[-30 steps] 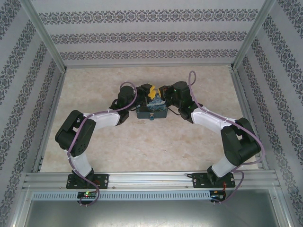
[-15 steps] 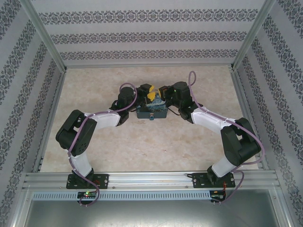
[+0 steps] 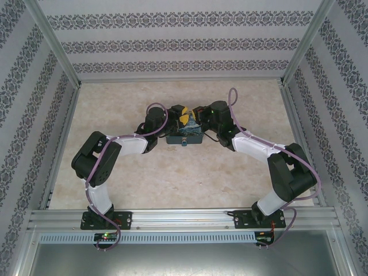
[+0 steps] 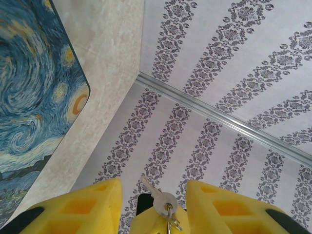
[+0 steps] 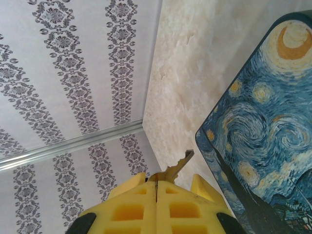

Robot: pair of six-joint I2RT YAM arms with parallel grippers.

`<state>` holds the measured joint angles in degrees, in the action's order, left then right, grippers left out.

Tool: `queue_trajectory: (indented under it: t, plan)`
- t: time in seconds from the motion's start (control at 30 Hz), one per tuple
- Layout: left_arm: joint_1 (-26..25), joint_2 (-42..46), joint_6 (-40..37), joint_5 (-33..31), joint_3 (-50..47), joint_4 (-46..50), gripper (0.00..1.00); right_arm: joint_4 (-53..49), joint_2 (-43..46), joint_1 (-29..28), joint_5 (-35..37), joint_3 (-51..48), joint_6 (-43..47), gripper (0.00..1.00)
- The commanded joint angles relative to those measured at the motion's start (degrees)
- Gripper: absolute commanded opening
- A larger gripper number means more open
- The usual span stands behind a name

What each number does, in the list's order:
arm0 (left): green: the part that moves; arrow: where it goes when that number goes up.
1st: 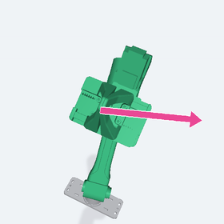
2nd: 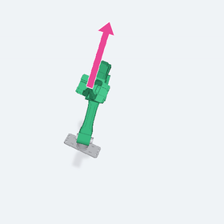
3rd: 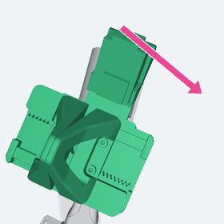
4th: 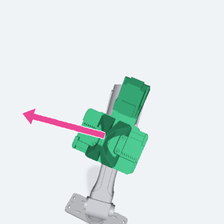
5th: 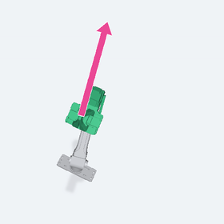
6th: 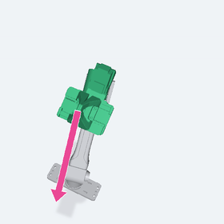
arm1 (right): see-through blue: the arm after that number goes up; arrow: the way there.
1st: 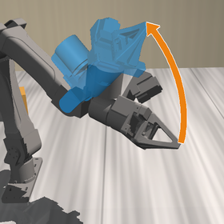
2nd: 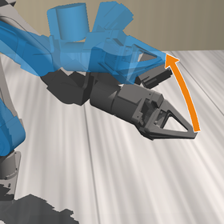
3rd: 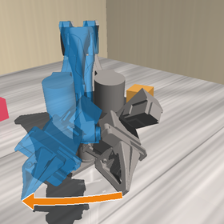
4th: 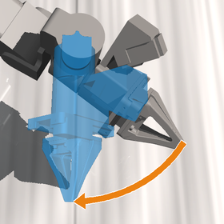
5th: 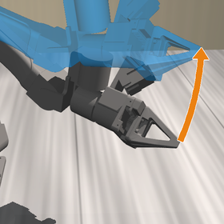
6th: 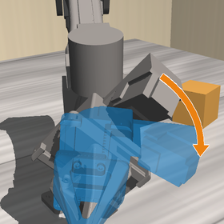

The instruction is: Unlock the padlock with the key

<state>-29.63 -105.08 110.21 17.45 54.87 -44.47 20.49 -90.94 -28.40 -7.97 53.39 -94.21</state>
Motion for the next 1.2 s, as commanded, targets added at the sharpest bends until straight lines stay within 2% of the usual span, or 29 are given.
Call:
queue_trajectory:
  t: [0.0, 0.87, 0.9, 0.97, 1.03, 1.1, 1.17]
  plan:
    - [0.1, -0.5, -0.2, -0.8, 1.7, -2.2, 0.37, 2.1, -0.8, -0.7, -0.5, -0.4, -0.1, 0.0]
    - [0.5, -1.0, -1.6, -0.7, 1.8, -1.9, 0.03, 2.8, -0.8, -0.7, -0.7, -1.3, -0.2, 0.0]
    - [0.7, -1.0, -2.0, -0.5, 1.8, -1.9, 0.02, 3.0, -0.5, -0.5, -0.7, -1.5, 0.1, 0.04]
    - [1.0, -0.8, -3.6, 0.2, 1.7, -2.3, 0.0, 2.7, 0.8, 0.3, -0.7, -2.1, 0.9, 0.25]
    - [2.0, -0.7, -7.3, 2.1, 2.1, -2.2, 0.0, 1.4, 2.6, 1.7, -1.3, -2.4, 3.0, 0.41]
    - [3.1, -0.6, -12.1, 4.5, 2.6, -1.9, 0.0, -0.9, 4.4, 3.4, -2.4, -2.4, 6.0, 0.5]
    - [4.4, -0.5, -16.9, 7.5, 3.2, -1.2, 0.0, -2.7, 5.5, 4.9, -4.2, -1.9, 8.8, 0.53]
